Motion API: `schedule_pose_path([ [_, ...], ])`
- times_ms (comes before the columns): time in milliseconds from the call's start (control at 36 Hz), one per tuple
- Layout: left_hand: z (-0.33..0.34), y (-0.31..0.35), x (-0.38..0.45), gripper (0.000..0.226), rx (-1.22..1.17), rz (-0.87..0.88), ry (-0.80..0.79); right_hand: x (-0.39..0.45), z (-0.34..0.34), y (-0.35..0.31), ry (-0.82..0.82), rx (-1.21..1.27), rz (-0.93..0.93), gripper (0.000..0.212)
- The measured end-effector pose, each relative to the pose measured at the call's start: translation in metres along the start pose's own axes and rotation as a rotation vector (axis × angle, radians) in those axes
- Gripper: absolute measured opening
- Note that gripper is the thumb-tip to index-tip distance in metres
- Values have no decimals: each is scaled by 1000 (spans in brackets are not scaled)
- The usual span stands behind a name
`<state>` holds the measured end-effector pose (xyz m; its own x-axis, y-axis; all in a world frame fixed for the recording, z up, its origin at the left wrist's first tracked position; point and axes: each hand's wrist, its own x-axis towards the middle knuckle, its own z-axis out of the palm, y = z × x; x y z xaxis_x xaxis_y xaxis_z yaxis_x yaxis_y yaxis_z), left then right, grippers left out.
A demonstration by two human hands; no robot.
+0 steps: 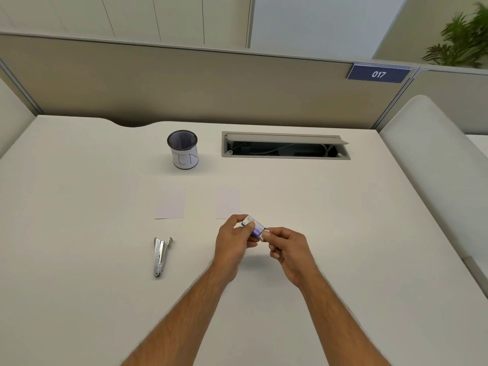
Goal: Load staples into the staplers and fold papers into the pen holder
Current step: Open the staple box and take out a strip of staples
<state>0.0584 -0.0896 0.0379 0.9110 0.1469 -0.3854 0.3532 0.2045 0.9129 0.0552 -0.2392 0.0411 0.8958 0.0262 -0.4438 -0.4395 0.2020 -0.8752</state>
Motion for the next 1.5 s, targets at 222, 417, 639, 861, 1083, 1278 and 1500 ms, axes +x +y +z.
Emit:
schedule_pose_path([
  [222,2,-2,0,25,-47,3,-45,2,-3,0,32,-2,-27,21],
  [417,4,1,0,34,30,24,-31,2,-2,0,8,13,-22,14],
  [639,7,4,-3,35,53,36,-14,2,-1,-2,58,-11,-30,16],
  [861,8,3,-8,30,32,15,-63,-1,-6,-1,72,-43,-46,22],
  [1083,13,-1,-6,45,274,5,-80,-3,-4,-3,37,-224,-90,25],
  [1278,18,0,-3,48,465,-34,-141,-1,-1,0,155,-586,-178,18],
  [1500,23,12,-3,37,546,57,35,26,-11,3,412,-666,-196,14],
])
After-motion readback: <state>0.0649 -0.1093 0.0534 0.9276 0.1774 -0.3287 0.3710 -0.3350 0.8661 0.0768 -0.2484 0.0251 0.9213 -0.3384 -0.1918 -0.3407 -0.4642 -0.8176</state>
